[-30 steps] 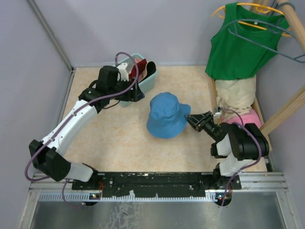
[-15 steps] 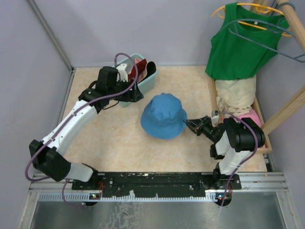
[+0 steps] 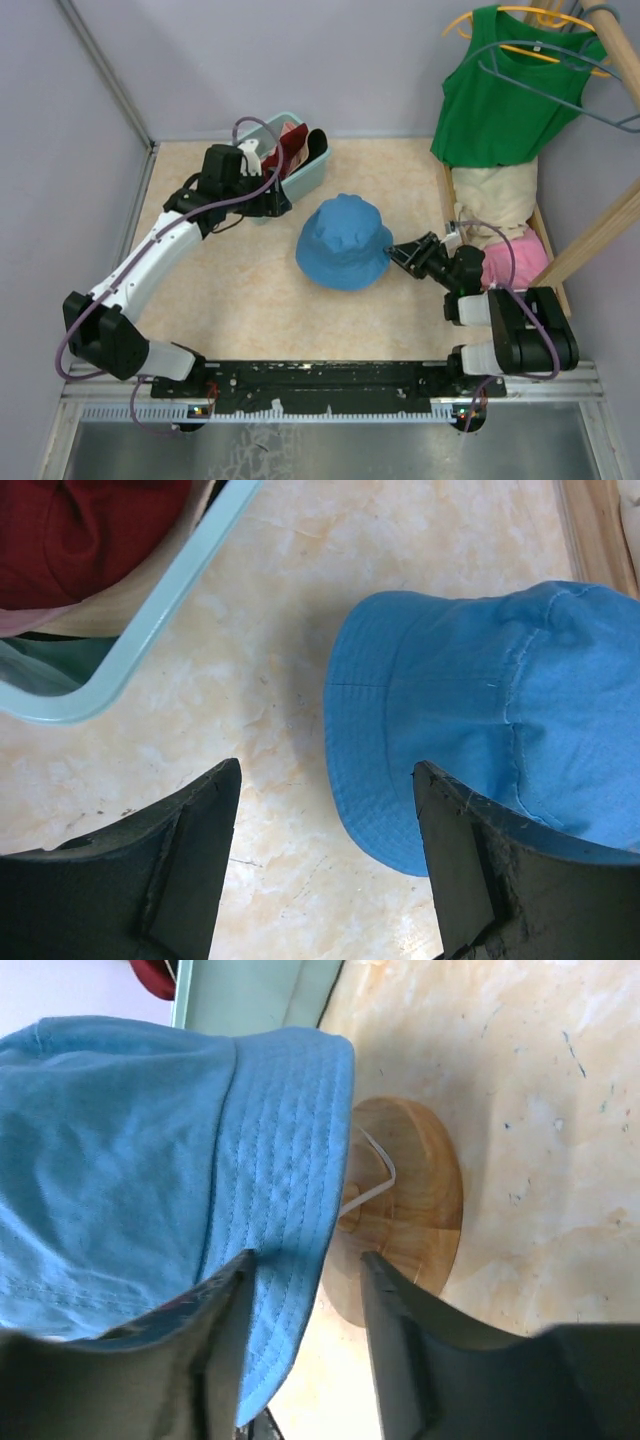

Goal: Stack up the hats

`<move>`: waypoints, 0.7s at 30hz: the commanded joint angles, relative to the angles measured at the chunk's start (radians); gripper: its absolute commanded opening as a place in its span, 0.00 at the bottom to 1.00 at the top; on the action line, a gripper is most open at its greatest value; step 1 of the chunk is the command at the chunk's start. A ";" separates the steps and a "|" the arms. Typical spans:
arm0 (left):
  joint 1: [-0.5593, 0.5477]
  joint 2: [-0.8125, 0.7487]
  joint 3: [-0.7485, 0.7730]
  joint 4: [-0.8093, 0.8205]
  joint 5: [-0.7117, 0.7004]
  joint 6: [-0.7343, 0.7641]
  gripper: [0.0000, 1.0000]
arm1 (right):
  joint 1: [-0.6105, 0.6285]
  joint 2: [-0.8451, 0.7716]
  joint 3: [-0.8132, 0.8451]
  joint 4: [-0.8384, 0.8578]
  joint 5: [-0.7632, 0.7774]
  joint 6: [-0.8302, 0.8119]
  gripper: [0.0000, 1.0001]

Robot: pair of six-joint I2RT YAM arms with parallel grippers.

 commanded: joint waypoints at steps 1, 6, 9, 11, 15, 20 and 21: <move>0.042 -0.012 0.049 0.009 0.015 -0.005 0.76 | 0.005 -0.120 0.046 -0.256 0.047 -0.142 0.60; 0.122 0.044 0.154 -0.021 -0.002 0.023 0.79 | 0.005 -0.248 0.079 -0.474 0.101 -0.235 0.77; 0.208 0.094 0.220 -0.004 0.029 0.048 0.80 | 0.005 -0.326 0.091 -0.556 0.127 -0.254 0.80; 0.248 0.138 0.264 0.016 0.051 0.067 0.80 | 0.005 -0.370 0.103 -0.610 0.143 -0.265 0.81; 0.256 0.237 0.344 0.055 0.076 0.166 0.80 | 0.002 -0.440 0.123 -0.681 0.169 -0.271 0.89; 0.255 0.312 0.356 0.142 0.195 0.239 0.79 | -0.007 -0.463 0.167 -0.757 0.178 -0.286 0.91; 0.255 0.320 0.350 0.158 0.207 0.239 0.78 | -0.010 -0.464 0.178 -0.767 0.179 -0.291 0.91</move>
